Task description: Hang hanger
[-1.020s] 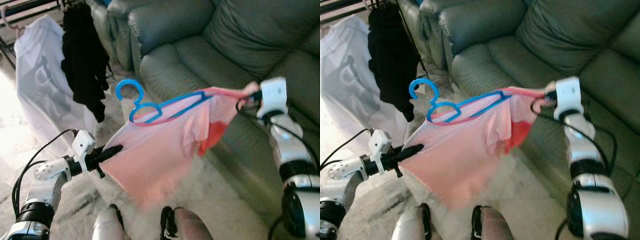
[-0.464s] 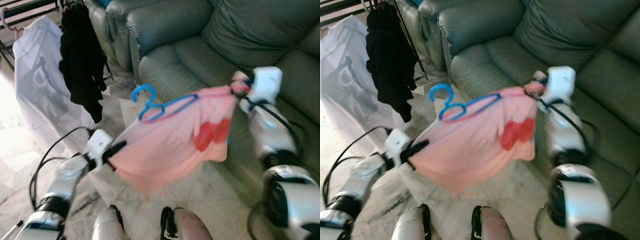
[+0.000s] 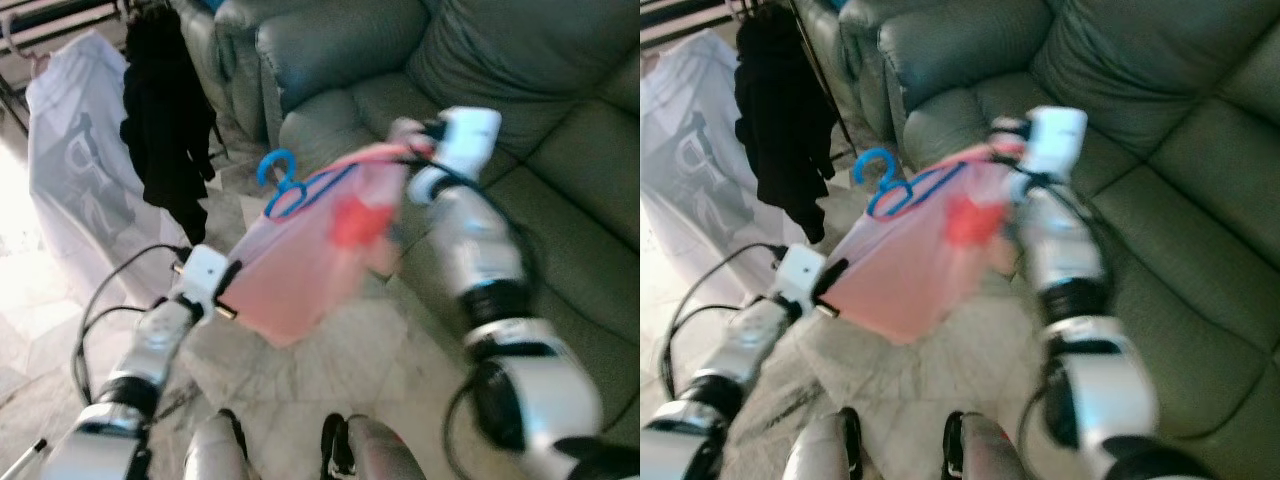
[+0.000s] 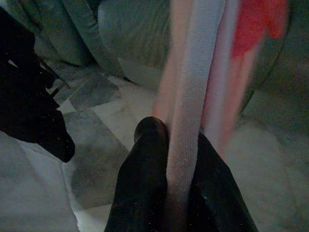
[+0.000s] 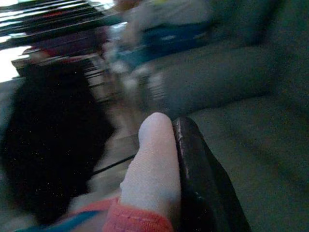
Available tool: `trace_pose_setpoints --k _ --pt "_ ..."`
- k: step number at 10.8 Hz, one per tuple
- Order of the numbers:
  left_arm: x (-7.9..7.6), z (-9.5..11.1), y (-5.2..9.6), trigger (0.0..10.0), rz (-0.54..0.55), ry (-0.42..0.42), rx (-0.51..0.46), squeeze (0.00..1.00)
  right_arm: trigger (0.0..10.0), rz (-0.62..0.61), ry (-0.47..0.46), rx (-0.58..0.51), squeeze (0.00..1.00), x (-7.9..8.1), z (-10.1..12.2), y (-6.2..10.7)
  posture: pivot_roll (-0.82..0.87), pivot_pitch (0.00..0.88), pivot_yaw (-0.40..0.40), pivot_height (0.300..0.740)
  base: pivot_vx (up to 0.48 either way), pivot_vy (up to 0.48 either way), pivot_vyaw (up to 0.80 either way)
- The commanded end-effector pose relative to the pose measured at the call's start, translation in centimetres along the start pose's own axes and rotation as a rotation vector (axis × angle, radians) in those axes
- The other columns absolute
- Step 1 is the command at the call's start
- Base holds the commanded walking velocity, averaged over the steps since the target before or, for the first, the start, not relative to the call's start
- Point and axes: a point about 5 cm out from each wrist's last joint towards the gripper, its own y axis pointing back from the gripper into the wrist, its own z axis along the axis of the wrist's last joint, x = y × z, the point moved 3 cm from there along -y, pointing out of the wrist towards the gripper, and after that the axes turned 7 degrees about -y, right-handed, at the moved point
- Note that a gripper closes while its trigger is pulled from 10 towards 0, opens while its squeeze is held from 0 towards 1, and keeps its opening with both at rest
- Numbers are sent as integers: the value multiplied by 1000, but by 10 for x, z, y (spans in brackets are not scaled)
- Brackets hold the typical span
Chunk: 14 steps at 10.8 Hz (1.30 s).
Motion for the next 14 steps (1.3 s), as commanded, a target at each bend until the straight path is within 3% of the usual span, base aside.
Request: trace_pose_setpoints --k 1,7,8,9,10,11,12,13,14 --pt "3 -8 1 0 37 -5 45 0 0 52 -19 44 0 7 -5 3 -53 158 -100 740 0 0 0" --pt "28 -15 2 0 201 44 114 0 0 346 80 218 0 53 -23 33 -59 159 -99 740 0 0 0" --pt "28 -13 2 0 200 87 91 0 0 365 182 206 0 51 -23 36 -56 159 -100 740 0 0 0" --pt "27 -9 2 0 171 90 59 0 0 250 346 178 0 20 -18 32 -55 159 -101 740 0 0 0" --pt "24 -9 5 0 103 73 34 0 0 73 402 132 0 -21 1 31 -46 161 -104 740 0 0 0" --pt "18 -12 17 0 -46 19 -20 0 0 -140 552 104 0 -80 24 44 -37 166 -102 740 0 0 0" --pt "12 -14 27 0 -152 22 -54 0 0 -273 551 137 0 -118 28 61 -36 170 -97 740 0 0 0" --pt "9 -16 37 0 -227 29 -79 0 0 -345 583 223 0 -149 19 83 -33 177 -88 740 0 0 0" --pt "9 -17 44 0 -282 66 -100 0 0 -379 573 329 0 -169 -1 104 -35 178 -85 740 0 0 0"
